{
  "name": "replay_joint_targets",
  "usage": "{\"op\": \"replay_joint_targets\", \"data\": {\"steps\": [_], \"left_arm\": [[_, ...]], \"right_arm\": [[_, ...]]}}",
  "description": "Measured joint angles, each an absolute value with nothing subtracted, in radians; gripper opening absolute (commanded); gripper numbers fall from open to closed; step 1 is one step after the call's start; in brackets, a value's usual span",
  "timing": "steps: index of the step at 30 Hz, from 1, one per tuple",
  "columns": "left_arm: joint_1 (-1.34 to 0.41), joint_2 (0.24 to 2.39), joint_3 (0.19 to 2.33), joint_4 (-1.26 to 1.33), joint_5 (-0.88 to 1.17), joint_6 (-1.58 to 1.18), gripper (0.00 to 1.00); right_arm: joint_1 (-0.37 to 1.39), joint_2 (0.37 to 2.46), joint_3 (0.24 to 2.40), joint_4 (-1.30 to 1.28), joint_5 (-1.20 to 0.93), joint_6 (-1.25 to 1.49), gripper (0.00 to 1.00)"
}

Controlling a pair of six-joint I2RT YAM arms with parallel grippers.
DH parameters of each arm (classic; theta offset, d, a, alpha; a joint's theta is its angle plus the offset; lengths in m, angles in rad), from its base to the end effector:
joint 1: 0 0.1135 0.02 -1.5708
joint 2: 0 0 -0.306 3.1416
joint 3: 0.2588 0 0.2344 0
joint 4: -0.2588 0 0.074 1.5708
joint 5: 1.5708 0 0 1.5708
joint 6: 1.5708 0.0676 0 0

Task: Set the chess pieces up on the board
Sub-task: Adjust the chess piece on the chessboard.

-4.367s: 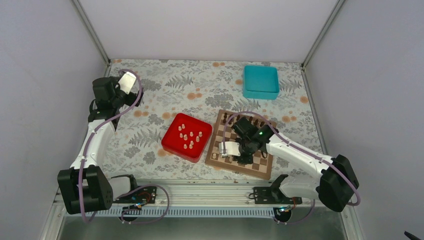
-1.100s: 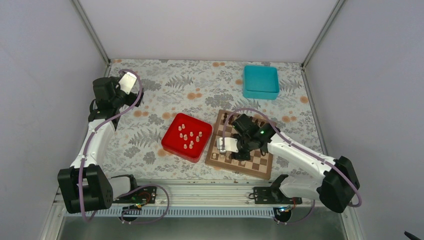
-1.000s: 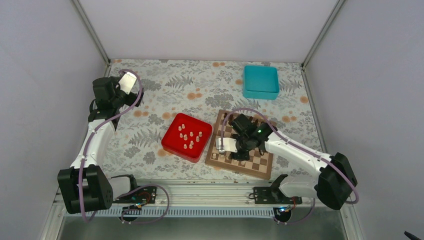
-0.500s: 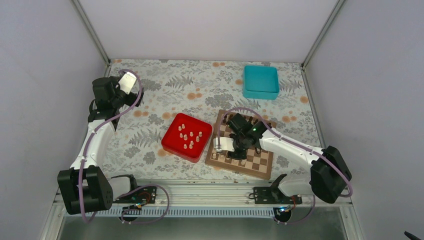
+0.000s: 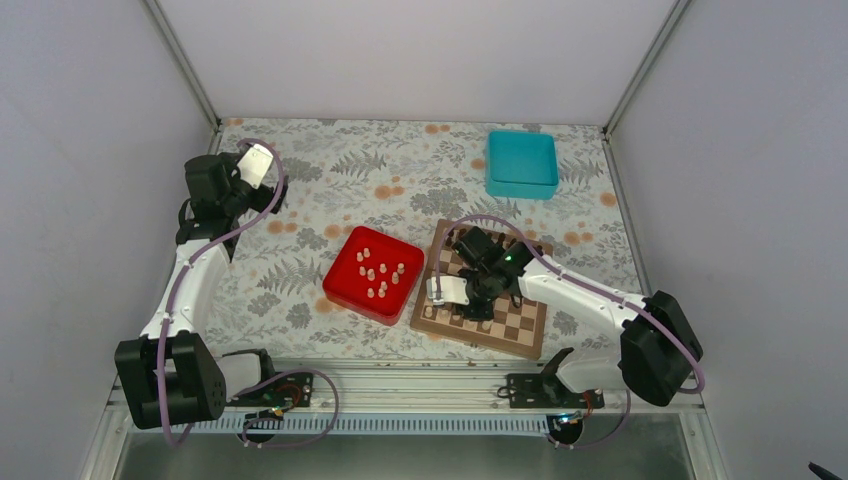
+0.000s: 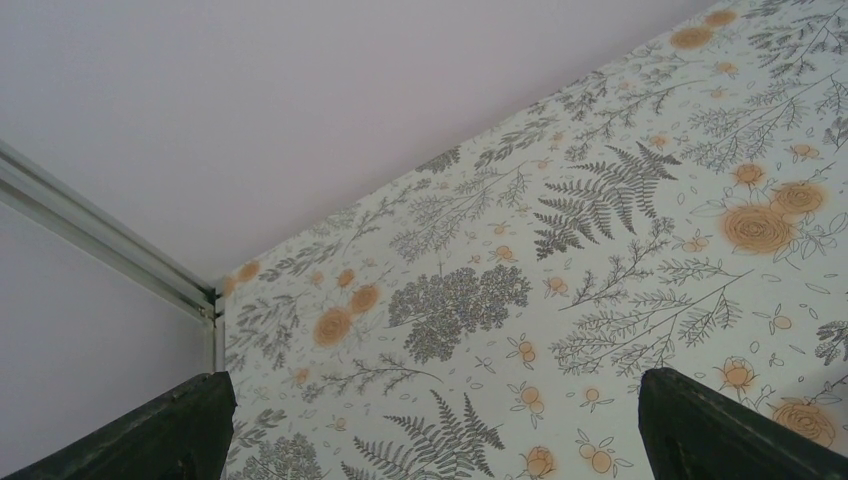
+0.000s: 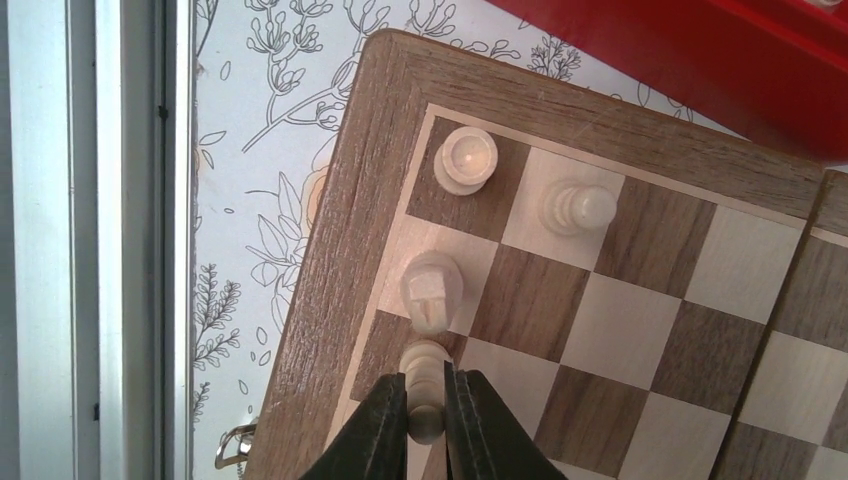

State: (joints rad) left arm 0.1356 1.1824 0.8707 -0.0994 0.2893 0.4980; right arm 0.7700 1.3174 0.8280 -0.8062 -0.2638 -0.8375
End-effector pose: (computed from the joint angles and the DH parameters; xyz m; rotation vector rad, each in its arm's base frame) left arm 0.2656 0.0168 0.3289 0.5364 1.8915 0.1284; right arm 0.1380 0.1584 0.2221 -2.0783 1.9311 0.3628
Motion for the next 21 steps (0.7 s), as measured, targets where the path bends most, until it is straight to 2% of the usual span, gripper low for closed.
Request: {"op": "replay_joint_targets", "data": {"steps": [15, 21], "left_arm": [[0.136, 1.182, 0.867, -0.099, 0.289, 0.500, 1.00], [0.136, 1.182, 0.867, -0.099, 0.289, 0.505, 1.00]], "right_arm": [[0.770, 1.306, 0.828, -0.833, -0.284, -0.837, 0.13], [0.770, 1.304, 0.828, -0.831, -0.285, -0.836, 0.21]]}}
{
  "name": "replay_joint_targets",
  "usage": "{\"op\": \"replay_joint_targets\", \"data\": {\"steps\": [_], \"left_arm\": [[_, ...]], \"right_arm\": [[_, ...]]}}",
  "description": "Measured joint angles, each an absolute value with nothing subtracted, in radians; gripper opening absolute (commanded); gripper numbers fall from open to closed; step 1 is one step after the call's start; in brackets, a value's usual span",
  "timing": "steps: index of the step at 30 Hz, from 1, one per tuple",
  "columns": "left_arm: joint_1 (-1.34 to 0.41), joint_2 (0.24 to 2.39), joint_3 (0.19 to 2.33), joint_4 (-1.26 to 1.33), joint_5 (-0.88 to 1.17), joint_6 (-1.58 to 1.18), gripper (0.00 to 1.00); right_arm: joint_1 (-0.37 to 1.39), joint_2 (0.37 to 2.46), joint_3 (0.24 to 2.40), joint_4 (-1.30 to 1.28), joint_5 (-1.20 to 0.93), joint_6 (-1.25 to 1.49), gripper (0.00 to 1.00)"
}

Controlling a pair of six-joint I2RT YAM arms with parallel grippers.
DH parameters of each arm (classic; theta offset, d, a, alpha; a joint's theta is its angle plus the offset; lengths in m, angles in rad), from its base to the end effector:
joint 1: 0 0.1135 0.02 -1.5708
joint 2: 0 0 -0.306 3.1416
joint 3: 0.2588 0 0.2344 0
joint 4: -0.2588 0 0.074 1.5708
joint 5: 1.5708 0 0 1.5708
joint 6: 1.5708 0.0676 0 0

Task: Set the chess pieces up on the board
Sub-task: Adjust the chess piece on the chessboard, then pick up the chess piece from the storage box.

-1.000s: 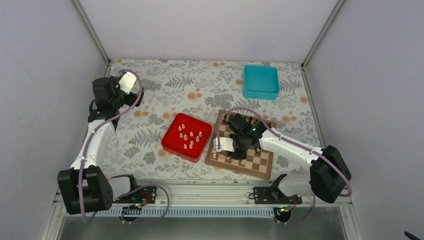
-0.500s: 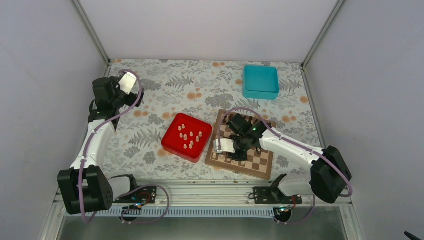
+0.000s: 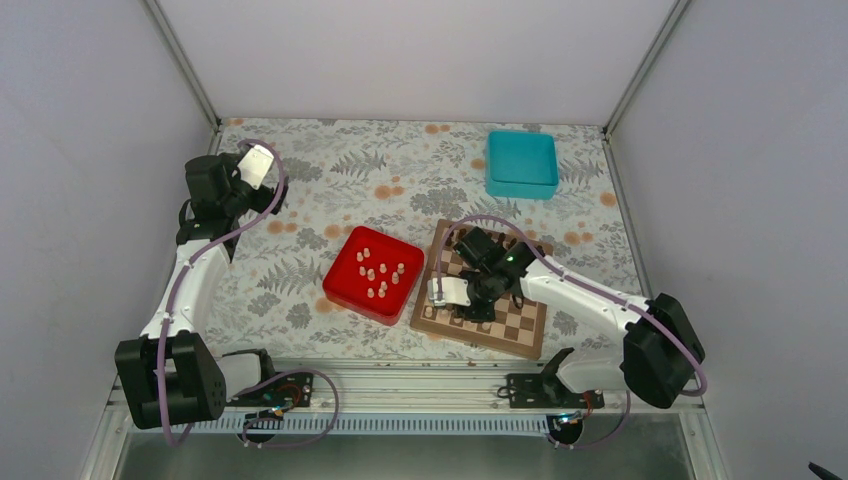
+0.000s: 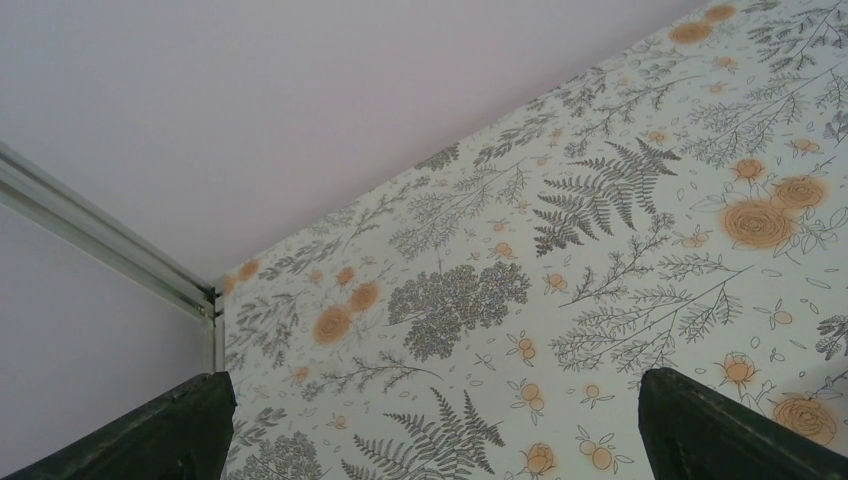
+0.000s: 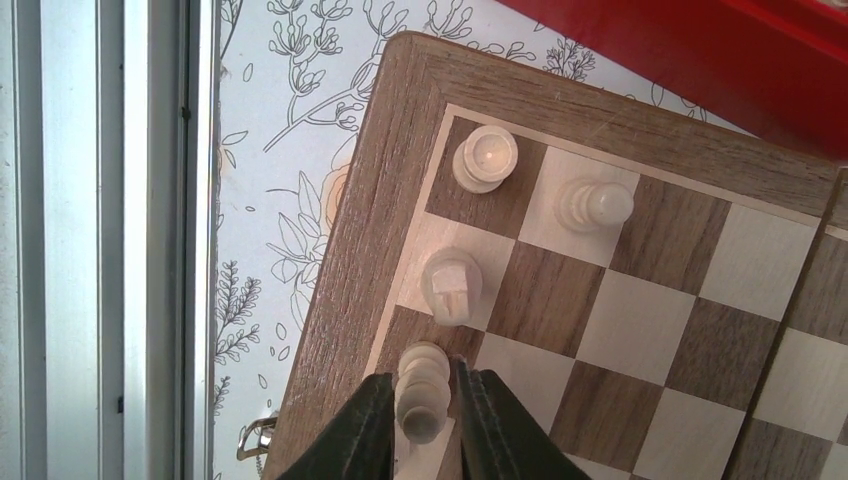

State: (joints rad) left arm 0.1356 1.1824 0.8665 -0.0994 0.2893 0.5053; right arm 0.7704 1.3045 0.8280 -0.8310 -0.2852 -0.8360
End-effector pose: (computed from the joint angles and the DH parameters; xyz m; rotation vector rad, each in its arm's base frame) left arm 0.2653 0.0167 0.3273 0.5436 1.8937 0.1316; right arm 0.1335 0.1561 0.2240 -2.0839 1.9359 0.3957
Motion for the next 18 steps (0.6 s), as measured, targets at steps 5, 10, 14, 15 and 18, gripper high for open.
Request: {"op": "replay_joint_targets", "data": {"steps": [5, 10, 14, 15, 18], "left_arm": [[0.136, 1.182, 0.867, -0.099, 0.289, 0.505, 1.00], [0.136, 1.182, 0.867, -0.099, 0.289, 0.505, 1.00], [0.136, 1.182, 0.867, -0.099, 0.290, 0.505, 1.00], [0.136, 1.182, 0.867, -0.100, 0.290, 0.505, 1.00], [0.136, 1.182, 0.867, -0.101, 0.290, 0.505, 1.00]], "right_arm": [[0.771, 1.290, 0.828, -0.831, -0.285, -0.830, 0.30], [0.771, 1.262, 0.880, -0.856, -0.307, -0.822, 0.37], [0.781, 1.291, 1.027, -0.864, -0.330, -0.818, 0.38], [0.787, 1.304, 1.058, -0.853, -0.329, -0.818, 0.38], [0.803, 1.370, 1.126, -0.828, -0.321, -0.817, 0.38]]}}
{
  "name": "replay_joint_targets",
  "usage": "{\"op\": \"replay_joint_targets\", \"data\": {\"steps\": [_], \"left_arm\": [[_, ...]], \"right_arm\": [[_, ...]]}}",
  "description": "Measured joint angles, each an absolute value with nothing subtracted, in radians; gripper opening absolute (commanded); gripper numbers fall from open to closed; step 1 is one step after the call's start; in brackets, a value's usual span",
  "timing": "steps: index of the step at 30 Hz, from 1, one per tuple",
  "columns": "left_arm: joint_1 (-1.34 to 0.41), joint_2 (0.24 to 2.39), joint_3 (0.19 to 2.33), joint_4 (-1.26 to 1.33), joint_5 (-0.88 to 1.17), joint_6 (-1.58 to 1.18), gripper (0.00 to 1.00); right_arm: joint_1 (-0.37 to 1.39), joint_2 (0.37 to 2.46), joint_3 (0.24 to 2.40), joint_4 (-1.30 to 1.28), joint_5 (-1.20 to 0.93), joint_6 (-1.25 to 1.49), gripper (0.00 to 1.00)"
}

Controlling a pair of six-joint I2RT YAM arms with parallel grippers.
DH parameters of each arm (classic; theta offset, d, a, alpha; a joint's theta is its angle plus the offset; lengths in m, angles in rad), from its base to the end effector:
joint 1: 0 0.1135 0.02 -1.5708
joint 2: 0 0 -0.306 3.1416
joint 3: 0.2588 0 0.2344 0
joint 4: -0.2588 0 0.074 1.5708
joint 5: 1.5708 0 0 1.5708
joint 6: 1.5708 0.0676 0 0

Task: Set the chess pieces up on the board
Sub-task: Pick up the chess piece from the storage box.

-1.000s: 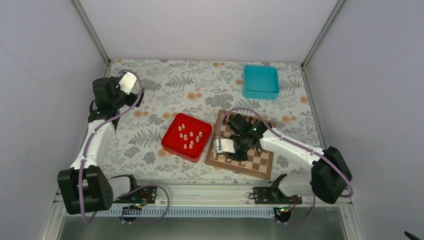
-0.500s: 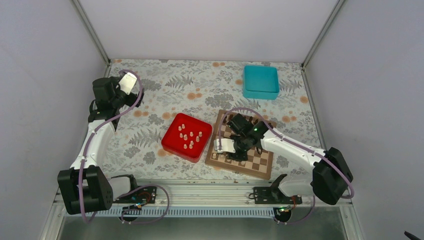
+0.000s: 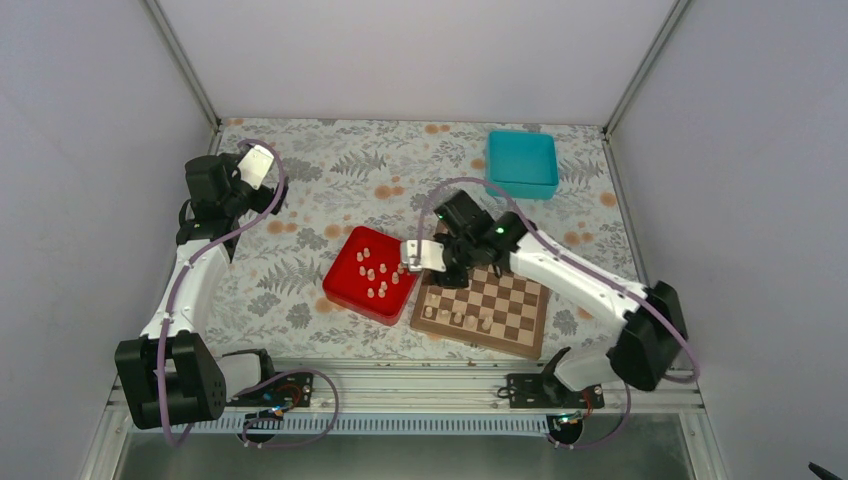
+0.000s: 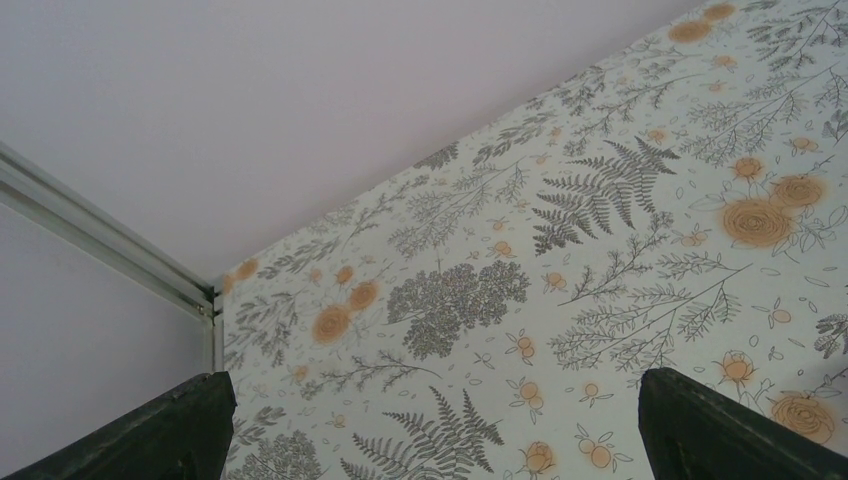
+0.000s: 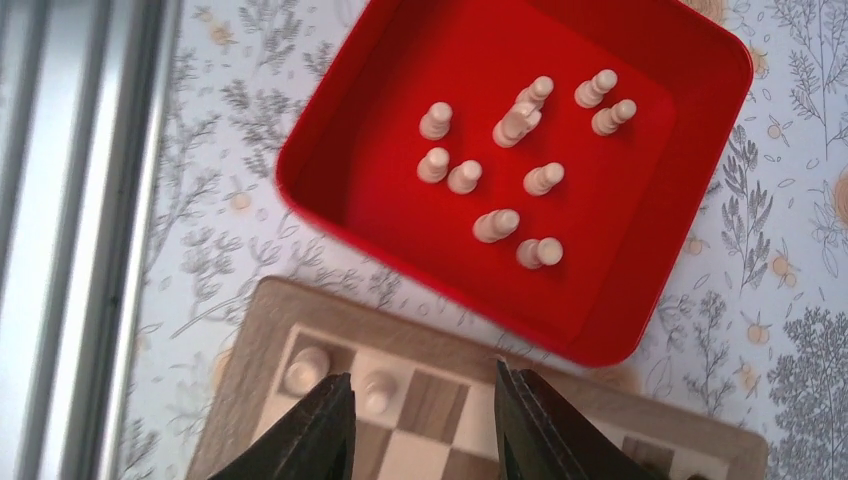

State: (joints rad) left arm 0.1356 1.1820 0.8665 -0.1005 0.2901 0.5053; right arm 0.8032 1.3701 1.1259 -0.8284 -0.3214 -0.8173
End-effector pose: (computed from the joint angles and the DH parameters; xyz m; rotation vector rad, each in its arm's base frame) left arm 0.2651 0.0167 0.3273 0.5441 1.8941 0.1306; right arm 0.1648 0.2015 0.2954 -1.9666 1.7226 0.4187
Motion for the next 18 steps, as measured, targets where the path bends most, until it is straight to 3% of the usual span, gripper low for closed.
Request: {"op": "replay_joint_targets", "data": {"steps": [18], "left_arm": [[0.136, 1.177, 0.867, -0.107, 0.301, 0.505, 1.00]], "right_arm": [[0.905, 1.868, 1.462, -0.719, -0.256, -0.800, 0.37]]}}
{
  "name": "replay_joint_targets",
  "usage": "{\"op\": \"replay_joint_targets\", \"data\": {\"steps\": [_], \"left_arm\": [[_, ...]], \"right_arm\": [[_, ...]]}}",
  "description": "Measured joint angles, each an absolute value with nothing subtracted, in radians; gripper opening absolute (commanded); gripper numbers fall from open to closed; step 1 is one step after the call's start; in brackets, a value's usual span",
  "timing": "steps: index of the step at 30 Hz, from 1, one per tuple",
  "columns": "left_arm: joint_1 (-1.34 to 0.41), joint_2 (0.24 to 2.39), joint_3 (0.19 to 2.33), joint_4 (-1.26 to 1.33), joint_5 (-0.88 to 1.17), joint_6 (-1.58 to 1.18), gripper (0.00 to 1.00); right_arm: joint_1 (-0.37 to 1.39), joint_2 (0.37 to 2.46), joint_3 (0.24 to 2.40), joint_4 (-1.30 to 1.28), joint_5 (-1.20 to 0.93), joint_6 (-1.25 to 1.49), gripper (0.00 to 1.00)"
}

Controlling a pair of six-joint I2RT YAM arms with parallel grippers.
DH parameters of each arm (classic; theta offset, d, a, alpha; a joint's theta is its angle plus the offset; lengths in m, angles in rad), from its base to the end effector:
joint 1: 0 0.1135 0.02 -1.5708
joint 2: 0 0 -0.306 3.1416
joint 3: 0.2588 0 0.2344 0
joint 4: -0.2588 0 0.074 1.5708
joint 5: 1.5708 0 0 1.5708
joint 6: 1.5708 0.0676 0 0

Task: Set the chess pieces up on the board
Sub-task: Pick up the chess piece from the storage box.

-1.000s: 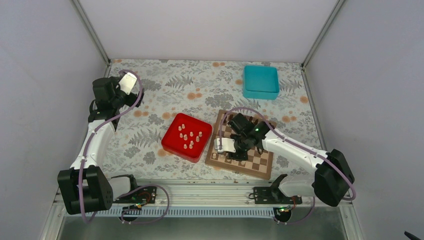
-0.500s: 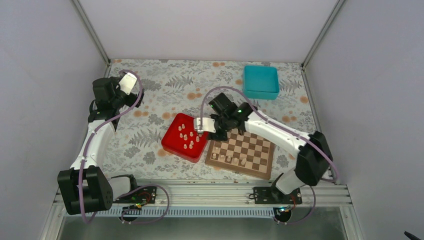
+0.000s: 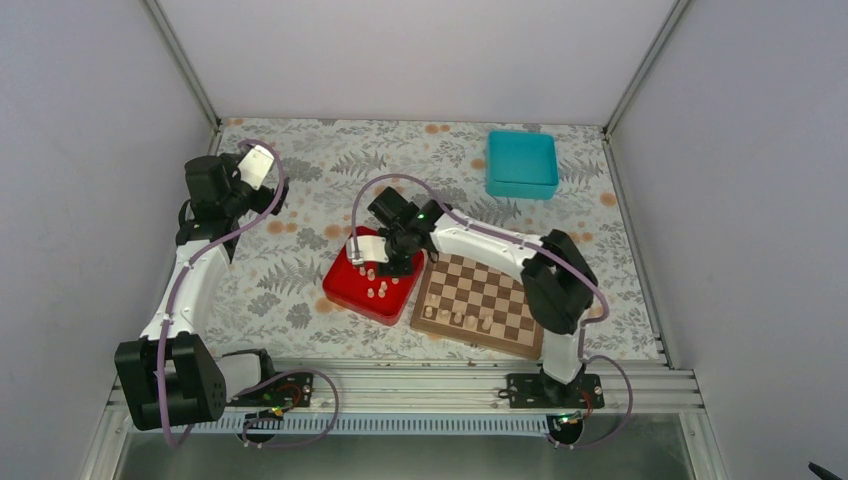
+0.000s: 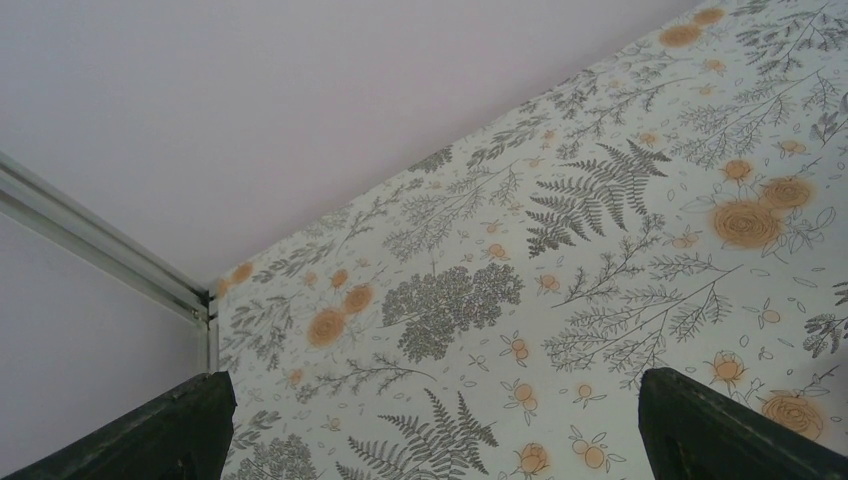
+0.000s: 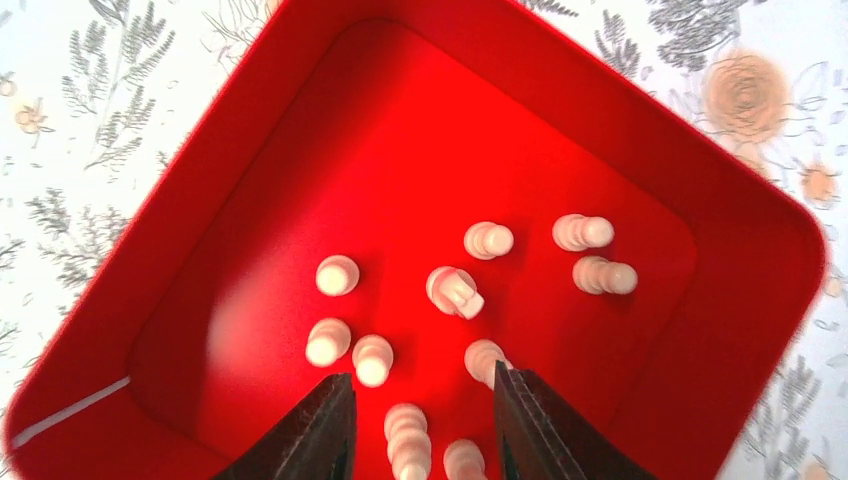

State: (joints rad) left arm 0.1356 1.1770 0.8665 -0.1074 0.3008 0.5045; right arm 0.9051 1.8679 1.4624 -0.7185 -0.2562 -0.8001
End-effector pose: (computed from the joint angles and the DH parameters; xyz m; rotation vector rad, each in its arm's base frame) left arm 0.2636 0.0157 0.3277 0.5497 1.8925 0.1190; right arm 0.2346 0.3265 0.2461 -2.0735 1.7077 0.3774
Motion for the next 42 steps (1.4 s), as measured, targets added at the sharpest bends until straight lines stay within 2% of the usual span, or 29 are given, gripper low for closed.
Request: {"op": "replay_joint_targets", "data": {"steps": [7, 21, 26, 29, 31, 36, 38, 40, 42], "left_arm": [[0.136, 1.177, 0.867, -0.107, 0.313, 0.505, 1.00], [0.136, 1.149, 0.867, -0.107, 0.328, 0.504, 1.00], [0.136, 1.150, 0.869, -0.118, 0.351, 0.505, 1.00], [0.131, 1.161, 0.891, -0.154, 0.379, 0.510, 1.00], [0.112, 1.186, 0.933, -0.195, 0.397, 0.529, 1.00], [-0.039, 1.280, 1.070, -0.329, 0.403, 0.621, 1.00], [-0.096, 1.326, 1.119, -0.387, 0.402, 0.660, 1.00], [-0.158, 1.373, 1.162, -0.450, 0.390, 0.700, 0.99], [-0.220, 1.411, 1.191, -0.507, 0.369, 0.732, 0.94]], "right_arm": [[0.923, 1.977, 1.499, -0.702, -0.239, -0.803, 0.37], [0.923, 2.045, 1.518, -0.644, -0.187, -0.805, 0.38], [0.923, 2.037, 1.509, -0.622, -0.185, -0.808, 0.52], [0.921, 1.979, 1.457, -0.612, -0.187, -0.810, 0.68], [0.912, 1.905, 1.415, -0.617, -0.189, -0.815, 0.75], [0.847, 1.712, 1.379, -0.628, -0.196, -0.834, 0.89], [0.799, 1.660, 1.367, -0.627, -0.190, -0.836, 0.99], [0.738, 1.626, 1.351, -0.626, -0.183, -0.834, 1.00], [0.674, 1.610, 1.331, -0.620, -0.173, -0.831, 1.00]]}}
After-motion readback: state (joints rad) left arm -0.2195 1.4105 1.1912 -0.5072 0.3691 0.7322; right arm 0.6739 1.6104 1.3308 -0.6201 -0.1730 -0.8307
